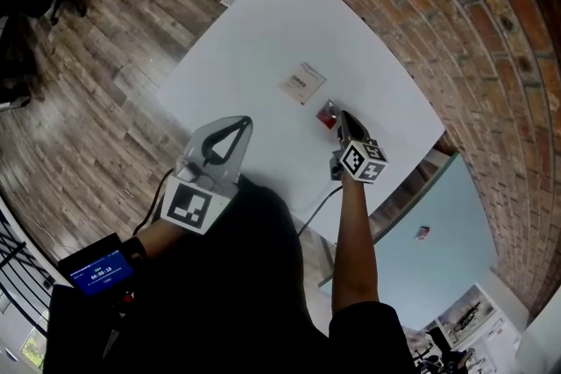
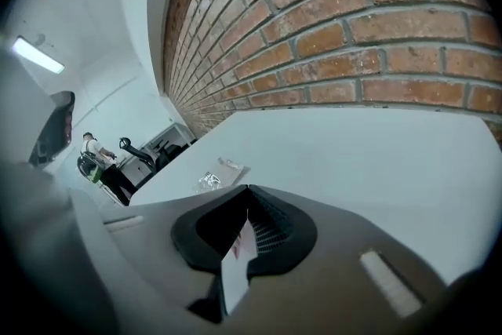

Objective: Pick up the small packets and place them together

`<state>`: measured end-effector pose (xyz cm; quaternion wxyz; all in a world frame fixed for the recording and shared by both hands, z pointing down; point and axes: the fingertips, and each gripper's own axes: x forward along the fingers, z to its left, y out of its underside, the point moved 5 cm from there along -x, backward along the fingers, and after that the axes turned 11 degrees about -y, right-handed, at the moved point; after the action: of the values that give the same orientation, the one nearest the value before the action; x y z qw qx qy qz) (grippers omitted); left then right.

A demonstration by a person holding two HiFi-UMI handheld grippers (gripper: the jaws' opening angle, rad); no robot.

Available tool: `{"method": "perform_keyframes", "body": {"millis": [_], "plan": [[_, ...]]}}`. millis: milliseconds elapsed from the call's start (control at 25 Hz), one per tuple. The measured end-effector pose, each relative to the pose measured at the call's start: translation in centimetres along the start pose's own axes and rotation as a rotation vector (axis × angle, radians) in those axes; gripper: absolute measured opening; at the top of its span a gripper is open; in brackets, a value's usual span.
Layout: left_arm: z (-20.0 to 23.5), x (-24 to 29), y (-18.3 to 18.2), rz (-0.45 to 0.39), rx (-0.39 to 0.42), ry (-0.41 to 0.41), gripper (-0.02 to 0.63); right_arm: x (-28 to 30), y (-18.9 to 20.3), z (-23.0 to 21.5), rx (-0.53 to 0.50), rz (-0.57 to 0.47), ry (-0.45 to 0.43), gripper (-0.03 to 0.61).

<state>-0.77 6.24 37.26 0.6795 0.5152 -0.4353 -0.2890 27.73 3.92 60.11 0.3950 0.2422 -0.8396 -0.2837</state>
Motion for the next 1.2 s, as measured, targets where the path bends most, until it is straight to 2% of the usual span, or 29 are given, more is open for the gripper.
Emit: {"method": "perform_keyframes", "body": {"millis": [120,200,320,520,640,760,920,1200], "plan": [[0.7,-0.2,0.3,0.005,-0.019,-0.016,0.000,0.1,0.8,-0.8,-0.050,0.047,0.059,0.026],[1.0,-0.3,0.2,-0.006,-0.026,-0.021,0.000,-0.2,1.1,-1.0,-0.100,0.086,0.091,0.116],[1.3,-0.4,0.0,-0.017,-0.024,-0.022,0.000,-0.5,1.0,-0.3,-0.261,0.154,0.118,0.134],[1.3,-0.4,0.2,-0.010,-0.018,-0.010,0.000,0.9,1.8,2.1,-0.603,0.353,0.056,0.168],[1.4,-0.4,0.3,-0.014,-0.028,-0.012,0.000,2.1,2.8,2.3,-0.704,0.472,0.014,0.160],[2.0,-0.9,0.4,-0.011,-0.052,-0.029,0.000,3.0,3.9,2.0,-0.708,0.529,-0.001,0.175],[2.1,-1.0,1.1,0.017,-0.011,-0.027,0.000,3.0,4.5,1.1,-0.636,0.514,0.004,0.190],[2.0,-0.7,0.9,0.007,-0.001,0.001,0.000,3.5,3.8,1.2,-0.607,0.503,0.036,0.184]]}}
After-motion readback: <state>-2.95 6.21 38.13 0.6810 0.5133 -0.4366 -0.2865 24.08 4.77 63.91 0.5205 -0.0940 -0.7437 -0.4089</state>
